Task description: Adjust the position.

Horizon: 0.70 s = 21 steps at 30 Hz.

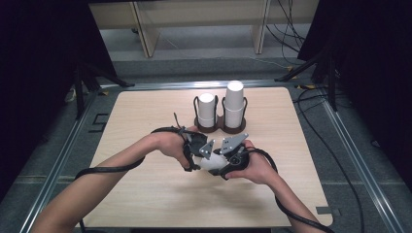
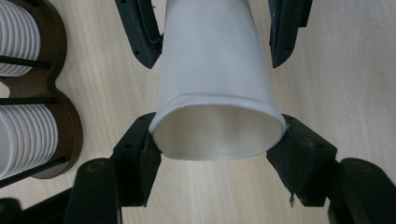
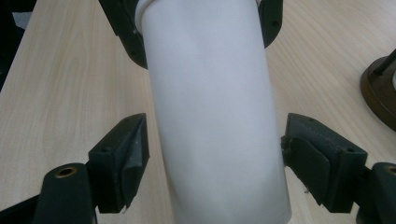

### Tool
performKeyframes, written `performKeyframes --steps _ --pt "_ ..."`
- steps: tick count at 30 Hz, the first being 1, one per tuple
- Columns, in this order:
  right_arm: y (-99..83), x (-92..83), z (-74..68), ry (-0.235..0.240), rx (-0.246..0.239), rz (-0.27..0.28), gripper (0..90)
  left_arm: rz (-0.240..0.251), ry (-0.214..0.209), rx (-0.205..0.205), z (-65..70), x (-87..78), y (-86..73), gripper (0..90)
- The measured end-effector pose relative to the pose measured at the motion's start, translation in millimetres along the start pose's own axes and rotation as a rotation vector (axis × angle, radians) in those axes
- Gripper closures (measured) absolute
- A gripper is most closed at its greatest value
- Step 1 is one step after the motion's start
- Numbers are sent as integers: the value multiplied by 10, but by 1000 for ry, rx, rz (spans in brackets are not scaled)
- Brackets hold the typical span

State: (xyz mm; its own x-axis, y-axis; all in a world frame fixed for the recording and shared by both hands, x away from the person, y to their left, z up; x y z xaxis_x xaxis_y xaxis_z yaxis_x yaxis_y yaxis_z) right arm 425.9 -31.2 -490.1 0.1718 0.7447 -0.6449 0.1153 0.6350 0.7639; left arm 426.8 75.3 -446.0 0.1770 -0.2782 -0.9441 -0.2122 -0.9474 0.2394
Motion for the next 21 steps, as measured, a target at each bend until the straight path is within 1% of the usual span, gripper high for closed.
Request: performKeyframes --steps 1,2,5,6,7,9,10,11,12,15,16,18,19,21 --pt "3 7 5 -4 -8 -1 243 -2 -6 0 9 -5 4 358" --pt "5 8 6 -4 -8 0 246 -1 -2 7 3 -7 8 358" --pt "4 14 5 0 -11 -3 264 -2 0 10 3 -17 15 357" --pt "4 15 4 2 -11 -3 268 0 7 28 -14 -22 22 357" --pt "4 19 -2 9 -11 -2 271 2 6 25 -12 -22 24 357" --pt "1 20 -2 6 -13 -4 282 3 4 25 -9 -22 27 357" --pt "-2 22 -12 15 -10 -6 291 3 4 26 -8 -22 27 357" --pt "-4 22 -13 14 -10 -6 300 3 -2 18 4 -19 27 357" --pt "-4 21 -9 10 -12 -3 313 6 1 28 -2 -21 31 357" --pt "-16 19 -22 19 3 -7 323 6 -1 26 7 -19 36 357" --pt "-16 20 -21 19 0 -7 325 5 1 35 5 -19 39 357" --pt "-12 19 -10 10 -20 -6 328 4 0 34 8 -18 41 357" --pt "-13 17 -11 11 -21 -8 330 3 -6 18 23 -17 39 358" --pt "-15 17 -9 12 -21 -7 331 4 -6 22 22 -18 43 359"
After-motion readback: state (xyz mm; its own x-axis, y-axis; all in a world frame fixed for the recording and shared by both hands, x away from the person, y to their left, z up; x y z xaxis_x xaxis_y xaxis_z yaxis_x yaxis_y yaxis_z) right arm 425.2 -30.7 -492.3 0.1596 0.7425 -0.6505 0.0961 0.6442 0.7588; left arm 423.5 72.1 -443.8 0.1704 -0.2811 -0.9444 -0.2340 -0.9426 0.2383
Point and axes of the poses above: each handheld gripper's, and its own axes: x roughly forward along the jaws, y roughly out of its top, z roughly to its right, the point moved 7 cm from there along x, roughly forward along the jaws, and after that the axes turned 1 degree about -x, right-handed, at the moved point
